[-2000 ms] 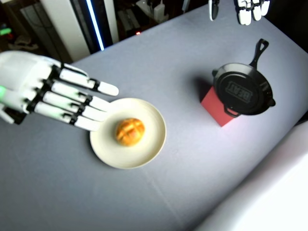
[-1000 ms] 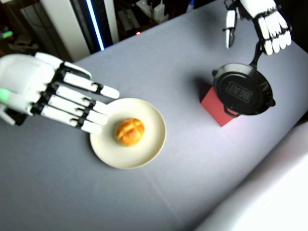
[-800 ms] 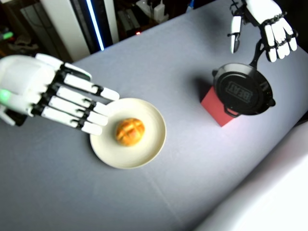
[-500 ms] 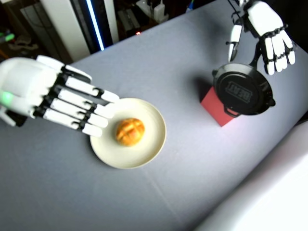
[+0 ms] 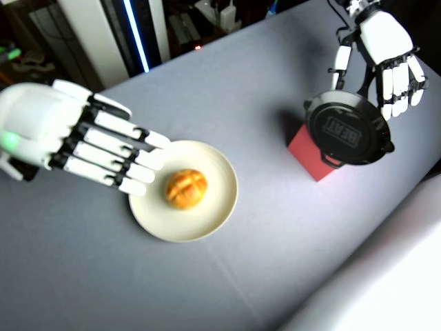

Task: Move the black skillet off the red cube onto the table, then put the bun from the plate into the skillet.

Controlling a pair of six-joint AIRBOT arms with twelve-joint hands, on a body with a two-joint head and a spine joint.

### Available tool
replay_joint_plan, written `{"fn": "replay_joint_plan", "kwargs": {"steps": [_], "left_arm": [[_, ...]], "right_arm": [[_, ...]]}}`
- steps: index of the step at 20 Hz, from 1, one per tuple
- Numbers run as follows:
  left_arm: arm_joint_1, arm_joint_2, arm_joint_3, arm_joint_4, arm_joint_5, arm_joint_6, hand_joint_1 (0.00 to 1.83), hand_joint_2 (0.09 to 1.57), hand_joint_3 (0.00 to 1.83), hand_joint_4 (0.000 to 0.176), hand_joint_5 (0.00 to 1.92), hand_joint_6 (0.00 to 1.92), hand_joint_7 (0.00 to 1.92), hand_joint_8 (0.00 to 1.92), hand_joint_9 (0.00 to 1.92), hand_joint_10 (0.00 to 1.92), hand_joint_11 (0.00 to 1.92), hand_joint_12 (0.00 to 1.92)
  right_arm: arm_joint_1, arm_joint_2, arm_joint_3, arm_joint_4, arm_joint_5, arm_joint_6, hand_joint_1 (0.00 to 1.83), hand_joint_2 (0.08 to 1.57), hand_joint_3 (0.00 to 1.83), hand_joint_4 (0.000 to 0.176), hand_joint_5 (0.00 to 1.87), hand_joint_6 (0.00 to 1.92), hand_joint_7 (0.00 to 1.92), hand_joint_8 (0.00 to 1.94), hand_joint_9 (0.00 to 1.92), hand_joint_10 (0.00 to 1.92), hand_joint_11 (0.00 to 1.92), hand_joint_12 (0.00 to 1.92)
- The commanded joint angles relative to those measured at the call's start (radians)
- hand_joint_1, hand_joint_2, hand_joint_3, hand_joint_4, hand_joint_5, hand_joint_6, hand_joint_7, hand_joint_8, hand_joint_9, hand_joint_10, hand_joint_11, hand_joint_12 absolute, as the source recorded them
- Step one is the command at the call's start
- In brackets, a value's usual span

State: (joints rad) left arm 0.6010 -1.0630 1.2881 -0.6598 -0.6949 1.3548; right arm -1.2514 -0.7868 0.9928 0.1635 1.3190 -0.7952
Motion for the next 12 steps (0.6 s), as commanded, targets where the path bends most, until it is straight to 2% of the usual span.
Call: {"fn": "replay_joint_plan", "kwargs": {"steps": [1, 2, 3, 4, 5, 6, 7, 8, 9, 10, 11, 12], "left_arm": [[-0.017, -0.005, 0.013, 0.027, -0.078, 0.001, 0.84, 0.96, 0.0, 0.067, 0.5, 0.0, 0.54, 0.01, 0.53, 0.01, 0.0, 0.92], [-0.025, -0.012, 0.022, 0.027, -0.066, 0.001, 0.88, 0.96, 0.0, 0.049, 0.56, 0.0, 0.6, 0.0, 0.59, 0.01, 0.02, 1.04], [-0.036, -0.022, 0.031, 0.033, -0.056, 0.001, 0.91, 0.99, 0.0, 0.0, 0.74, 0.01, 0.75, 0.01, 0.76, 0.03, 0.29, 1.06], [-0.039, -0.023, 0.031, 0.035, -0.056, 0.001, 0.91, 0.99, 0.0, 0.0, 0.74, 0.01, 0.75, 0.01, 0.76, 0.03, 0.29, 1.06], [-0.044, -0.026, 0.032, 0.038, -0.057, 0.001, 0.92, 1.01, 0.0, 0.0, 0.81, 0.01, 0.81, 0.01, 0.82, 0.04, 0.35, 1.07], [-0.046, -0.028, 0.032, 0.04, -0.059, 0.001, 0.93, 1.01, 0.0, 0.0, 0.87, 0.01, 0.86, 0.01, 0.87, 0.03, 0.38, 1.09], [-0.048, -0.028, 0.032, 0.041, -0.06, 0.001, 1.01, 1.07, 0.0, 0.139, 1.0, 0.7, 0.94, 0.01, 0.92, 0.03, 0.4, 1.19], [-0.048, -0.028, 0.032, 0.041, -0.062, 0.001, 1.02, 1.09, 0.0, 0.169, 0.99, 0.91, 0.98, 0.01, 0.95, 0.04, 0.42, 1.25], [-0.048, -0.028, 0.032, 0.041, -0.065, 0.001, 1.06, 1.09, 0.0, 0.084, 1.02, 0.91, 1.05, 0.03, 1.02, 0.07, 0.52, 1.38], [-0.048, -0.028, 0.031, 0.041, -0.066, 0.001, 1.08, 1.09, 0.0, 0.035, 1.03, 0.9, 1.18, 0.09, 1.06, 0.42, 0.71, 1.45], [-0.048, -0.028, 0.031, 0.041, -0.068, 0.001, 1.05, 1.1, 0.01, 0.085, 0.99, 1.0, 1.08, 0.75, 0.99, 1.02, 0.79, 1.61], [-0.048, -0.028, 0.03, 0.04, -0.069, 0.001, 0.98, 1.09, 0.0, 0.0, 0.88, 1.23, 0.95, 1.33, 0.93, 1.51, 0.85, 1.85]], "right_arm": [[0.004, -0.001, 0.005, 0.019, 0.116, 0.007, 0.32, 1.31, 0.0, 0.102, 0.28, 0.0, 0.18, 0.0, 0.19, 0.0, 0.3, 0.04], [0.004, -0.002, 0.006, 0.019, 0.115, 0.007, 0.33, 1.3, 0.0, 0.101, 0.28, 0.0, 0.18, 0.0, 0.19, 0.0, 0.3, 0.04], [0.004, -0.004, 0.006, 0.017, 0.112, 0.007, 0.33, 1.31, 0.0, 0.093, 0.29, 0.0, 0.2, 0.0, 0.21, 0.01, 0.32, 0.05], [0.004, -0.005, 0.006, 0.016, 0.11, 0.007, 0.33, 1.31, 0.0, 0.093, 0.29, 0.0, 0.2, 0.0, 0.21, 0.01, 0.32, 0.05], [0.004, -0.007, 0.006, 0.014, 0.108, 0.007, 0.34, 1.31, 0.0, 0.084, 0.29, 0.0, 0.21, 0.01, 0.21, 0.01, 0.32, 0.05], [0.004, -0.008, 0.007, 0.013, 0.106, 0.007, 0.35, 1.31, 0.0, 0.083, 0.3, 0.0, 0.21, 0.0, 0.22, 0.01, 0.32, 0.05], [0.004, -0.008, 0.007, 0.012, 0.104, 0.007, 0.34, 1.31, 0.0, 0.087, 0.3, 0.0, 0.21, 0.0, 0.23, 0.01, 0.33, 0.05], [0.004, -0.008, 0.007, 0.012, 0.102, 0.007, 0.34, 1.32, 0.0, 0.076, 0.3, 0.0, 0.21, 0.0, 0.23, 0.01, 0.33, 0.05], [0.004, -0.008, 0.007, 0.012, 0.101, 0.007, 0.34, 1.32, 0.0, 0.075, 0.31, 0.01, 0.22, 0.01, 0.24, 0.01, 0.34, 0.05], [0.004, -0.008, 0.007, 0.012, 0.1, 0.007, 0.33, 1.33, 0.01, 0.076, 0.31, 0.01, 0.23, 0.01, 0.24, 0.01, 0.34, 0.05], [0.004, -0.008, 0.007, 0.012, 0.099, 0.007, 0.33, 1.33, 0.01, 0.072, 0.31, 0.01, 0.23, 0.01, 0.25, 0.02, 0.36, 0.06], [0.004, -0.008, 0.007, 0.011, 0.098, 0.007, 0.31, 1.33, 0.0, 0.081, 0.31, 0.0, 0.24, 0.01, 0.27, 0.01, 0.37, 0.06]]}}
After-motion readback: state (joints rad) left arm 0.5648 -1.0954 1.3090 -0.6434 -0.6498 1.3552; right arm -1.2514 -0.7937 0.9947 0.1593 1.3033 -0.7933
